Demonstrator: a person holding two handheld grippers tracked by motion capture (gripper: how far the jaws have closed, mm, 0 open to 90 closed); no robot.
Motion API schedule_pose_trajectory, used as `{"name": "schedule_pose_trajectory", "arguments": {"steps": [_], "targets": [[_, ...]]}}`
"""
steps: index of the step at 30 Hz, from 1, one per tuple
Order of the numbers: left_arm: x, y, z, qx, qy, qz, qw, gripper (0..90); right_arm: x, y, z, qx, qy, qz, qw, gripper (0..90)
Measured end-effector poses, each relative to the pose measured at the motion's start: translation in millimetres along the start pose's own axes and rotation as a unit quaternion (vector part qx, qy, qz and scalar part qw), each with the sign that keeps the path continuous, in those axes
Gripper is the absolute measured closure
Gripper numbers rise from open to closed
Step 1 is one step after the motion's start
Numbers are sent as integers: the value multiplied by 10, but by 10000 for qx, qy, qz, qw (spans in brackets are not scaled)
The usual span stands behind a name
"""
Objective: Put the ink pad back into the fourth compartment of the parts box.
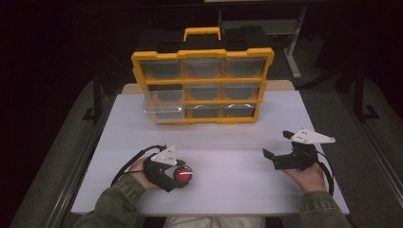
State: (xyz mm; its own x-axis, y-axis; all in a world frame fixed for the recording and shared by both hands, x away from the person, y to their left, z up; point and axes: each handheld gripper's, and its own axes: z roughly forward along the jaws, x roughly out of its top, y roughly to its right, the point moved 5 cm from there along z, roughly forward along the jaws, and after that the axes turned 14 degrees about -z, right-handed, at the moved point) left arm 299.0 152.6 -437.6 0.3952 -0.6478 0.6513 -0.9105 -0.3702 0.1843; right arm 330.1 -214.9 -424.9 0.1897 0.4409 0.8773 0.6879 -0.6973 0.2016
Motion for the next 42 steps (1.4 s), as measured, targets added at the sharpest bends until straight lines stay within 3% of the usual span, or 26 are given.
{"name": "schedule_pose_trajectory", "arguments": {"steps": [8, 22, 30, 42], "targets": [[48, -55, -173, 151, 310, -18, 9994, 304, -7, -2, -11, -11, -17, 8, 10000, 0], [172, -184, -482, 142, 695, -225, 9972, 304, -27, 5, 1, -15, -68, 13, 10000, 0], [287, -219, -598, 226, 536, -81, 9983, 304, -27, 3, 8, -1, -68, 15, 10000, 0], [464, -271, -727, 441, 465, 16, 9979, 304, -29, 6, 3, -5, -77, 32, 10000, 0]]}}
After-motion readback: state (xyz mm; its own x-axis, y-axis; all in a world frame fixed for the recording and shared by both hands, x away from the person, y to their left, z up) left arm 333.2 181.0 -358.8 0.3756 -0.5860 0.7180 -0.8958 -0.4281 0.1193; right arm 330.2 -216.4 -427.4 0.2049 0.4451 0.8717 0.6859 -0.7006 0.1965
